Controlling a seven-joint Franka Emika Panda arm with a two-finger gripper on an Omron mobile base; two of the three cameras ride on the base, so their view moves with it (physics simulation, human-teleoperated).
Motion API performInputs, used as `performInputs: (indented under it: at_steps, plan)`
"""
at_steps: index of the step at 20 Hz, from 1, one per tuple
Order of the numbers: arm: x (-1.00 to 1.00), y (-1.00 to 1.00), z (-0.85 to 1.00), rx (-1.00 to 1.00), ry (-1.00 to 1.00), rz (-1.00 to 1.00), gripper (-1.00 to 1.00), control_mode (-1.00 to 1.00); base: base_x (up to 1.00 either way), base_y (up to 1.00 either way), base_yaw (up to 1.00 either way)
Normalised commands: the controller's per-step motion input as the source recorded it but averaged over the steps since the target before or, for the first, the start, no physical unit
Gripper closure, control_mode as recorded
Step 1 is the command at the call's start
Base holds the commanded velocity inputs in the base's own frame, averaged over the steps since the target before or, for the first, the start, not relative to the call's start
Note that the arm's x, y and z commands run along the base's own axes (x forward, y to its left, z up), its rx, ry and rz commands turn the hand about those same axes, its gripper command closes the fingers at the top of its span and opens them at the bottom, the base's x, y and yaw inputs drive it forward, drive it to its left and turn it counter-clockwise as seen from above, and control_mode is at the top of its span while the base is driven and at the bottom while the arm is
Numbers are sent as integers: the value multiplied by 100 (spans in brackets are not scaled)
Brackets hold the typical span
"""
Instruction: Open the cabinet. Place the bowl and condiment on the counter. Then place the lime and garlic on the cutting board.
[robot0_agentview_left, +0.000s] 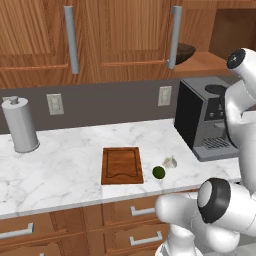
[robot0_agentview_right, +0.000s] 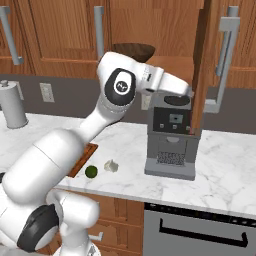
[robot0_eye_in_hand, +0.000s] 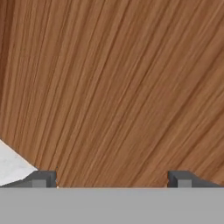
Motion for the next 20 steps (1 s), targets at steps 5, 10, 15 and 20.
performInputs:
  at_steps: [5,10,15,20]
  plan:
    - [0,-52,-10,0,-1,0,-100,-100,0,0,0]
    - [0,-31,-3,0,0,0,-100,-100,0,0,0]
    - [-25,21,0,0,-2,4,-100,-100,0,0,0]
    - [-8,42,0,-1,-4,4,-100,-100,0,0,0]
